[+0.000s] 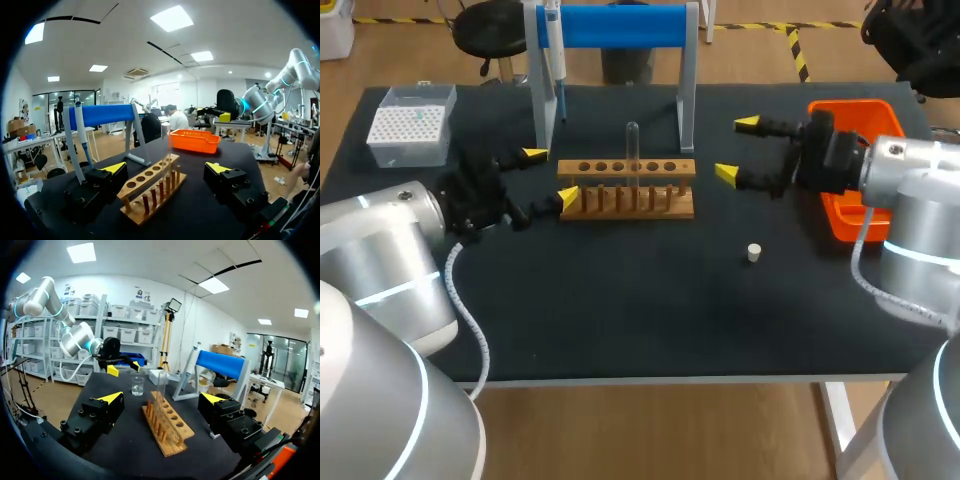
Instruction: Invert the test tube, pick up the pipette, mount the tip to pipette, aspirate from beaker and dispense into the tube, eject the tip, return the pipette, and cap with the stopper.
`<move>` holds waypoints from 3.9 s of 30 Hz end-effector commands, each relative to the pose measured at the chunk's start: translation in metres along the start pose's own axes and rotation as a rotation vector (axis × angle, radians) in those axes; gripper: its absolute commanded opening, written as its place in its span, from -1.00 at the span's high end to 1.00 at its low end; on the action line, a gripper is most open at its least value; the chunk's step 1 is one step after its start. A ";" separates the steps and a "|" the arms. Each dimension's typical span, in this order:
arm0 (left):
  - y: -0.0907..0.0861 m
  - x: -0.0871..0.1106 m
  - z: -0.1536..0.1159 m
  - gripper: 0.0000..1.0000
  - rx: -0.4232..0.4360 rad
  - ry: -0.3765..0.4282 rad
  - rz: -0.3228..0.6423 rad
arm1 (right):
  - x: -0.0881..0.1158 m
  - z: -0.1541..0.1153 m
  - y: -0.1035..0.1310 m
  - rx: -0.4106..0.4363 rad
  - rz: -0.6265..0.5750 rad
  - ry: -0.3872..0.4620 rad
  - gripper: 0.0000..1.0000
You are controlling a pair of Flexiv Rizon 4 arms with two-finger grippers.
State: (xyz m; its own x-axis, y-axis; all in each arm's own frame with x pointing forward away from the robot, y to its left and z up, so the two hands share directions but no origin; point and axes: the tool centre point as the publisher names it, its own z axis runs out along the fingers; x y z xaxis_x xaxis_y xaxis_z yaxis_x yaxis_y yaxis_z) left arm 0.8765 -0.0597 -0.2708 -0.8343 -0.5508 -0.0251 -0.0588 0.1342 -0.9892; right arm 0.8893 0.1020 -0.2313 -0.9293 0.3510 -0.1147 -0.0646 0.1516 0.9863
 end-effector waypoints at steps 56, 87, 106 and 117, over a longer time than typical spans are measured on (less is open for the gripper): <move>0.000 0.001 0.000 -1.00 -0.002 -0.002 0.000 | 0.002 0.130 -0.020 -0.065 0.067 0.496 -1.00; 0.000 0.001 0.000 -1.00 -0.002 -0.002 0.000 | 0.005 0.151 -0.030 -0.078 0.104 0.489 -0.66; 0.000 0.001 0.000 -1.00 -0.002 -0.002 0.000 | 0.006 0.160 -0.029 -0.102 0.095 0.507 -0.48; 0.000 0.001 0.000 -1.00 -0.002 -0.002 0.000 | 0.009 0.163 -0.030 -0.104 0.096 0.516 -0.19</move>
State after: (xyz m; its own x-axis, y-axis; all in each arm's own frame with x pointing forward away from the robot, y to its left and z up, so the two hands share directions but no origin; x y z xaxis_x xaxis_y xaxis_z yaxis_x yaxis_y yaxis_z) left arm 0.8774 -0.0591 -0.2708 -0.8367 -0.5471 -0.0242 -0.0593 0.1345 -0.9891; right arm 0.9405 0.2500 -0.2793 -0.9894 -0.1427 0.0250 0.0194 0.0406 0.9990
